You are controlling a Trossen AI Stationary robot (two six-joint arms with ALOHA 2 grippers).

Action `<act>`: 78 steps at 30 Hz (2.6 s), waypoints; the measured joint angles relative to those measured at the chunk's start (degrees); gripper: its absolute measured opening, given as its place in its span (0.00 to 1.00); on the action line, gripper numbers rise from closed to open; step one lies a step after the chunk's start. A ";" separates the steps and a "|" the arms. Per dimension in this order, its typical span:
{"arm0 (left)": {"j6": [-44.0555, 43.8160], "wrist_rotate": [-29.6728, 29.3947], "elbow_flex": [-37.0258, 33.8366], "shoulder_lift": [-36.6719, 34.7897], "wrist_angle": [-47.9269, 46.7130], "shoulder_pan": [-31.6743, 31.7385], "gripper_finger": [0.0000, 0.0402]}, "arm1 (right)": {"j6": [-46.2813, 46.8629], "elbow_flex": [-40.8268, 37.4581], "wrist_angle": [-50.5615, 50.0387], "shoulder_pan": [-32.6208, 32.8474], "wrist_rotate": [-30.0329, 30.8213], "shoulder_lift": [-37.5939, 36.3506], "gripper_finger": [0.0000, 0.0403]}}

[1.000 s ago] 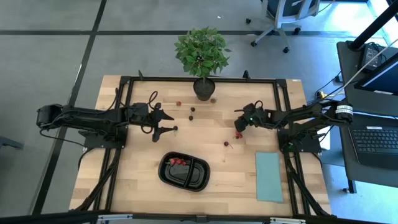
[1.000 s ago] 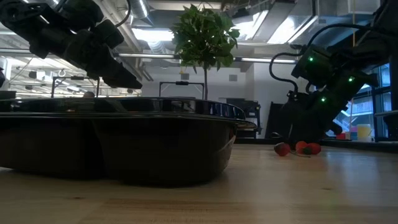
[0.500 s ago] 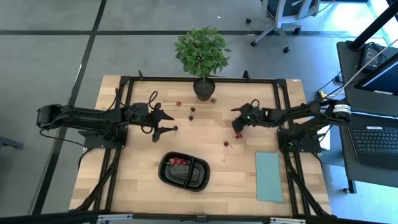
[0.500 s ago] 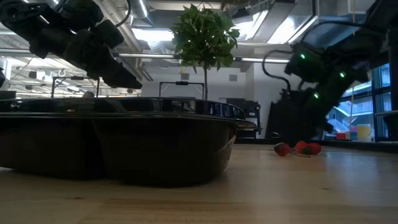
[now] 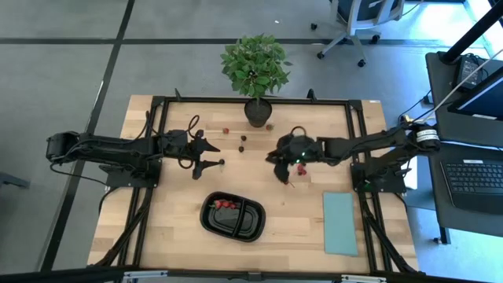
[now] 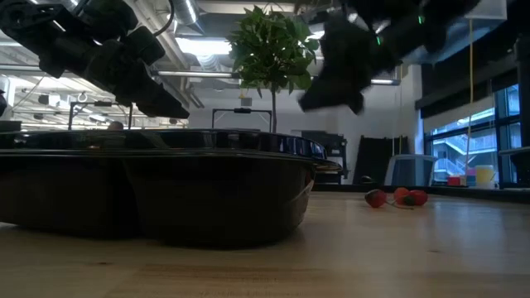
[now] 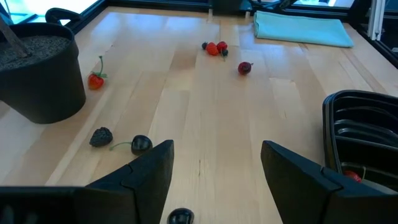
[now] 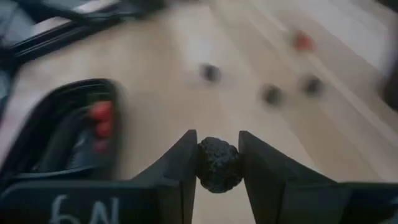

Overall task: Pick and placing Produce into tupperware
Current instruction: Put the right blackberry into the right side of the black container, then put the bottom red cherry into the black container with the other red fruits

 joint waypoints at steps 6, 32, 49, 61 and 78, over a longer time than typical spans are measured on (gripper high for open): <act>0.00 0.02 0.00 0.00 -0.38 0.00 0.59 | -5.60 8.96 1.40 7.73 0.41 8.98 0.26; -0.07 0.02 0.00 0.00 -0.50 0.00 0.59 | -3.05 19.91 -0.03 17.00 -12.87 28.73 0.32; -0.02 0.02 0.00 0.00 -0.50 0.00 0.59 | -2.91 19.91 -0.11 16.85 -12.88 28.73 0.38; -0.04 0.02 0.00 0.00 -0.50 0.00 0.59 | -2.89 19.89 -2.67 16.83 -12.95 26.18 0.60; -0.43 0.02 0.00 0.02 -2.94 -0.02 0.59 | 2.41 12.68 -25.55 16.79 7.60 3.74 0.60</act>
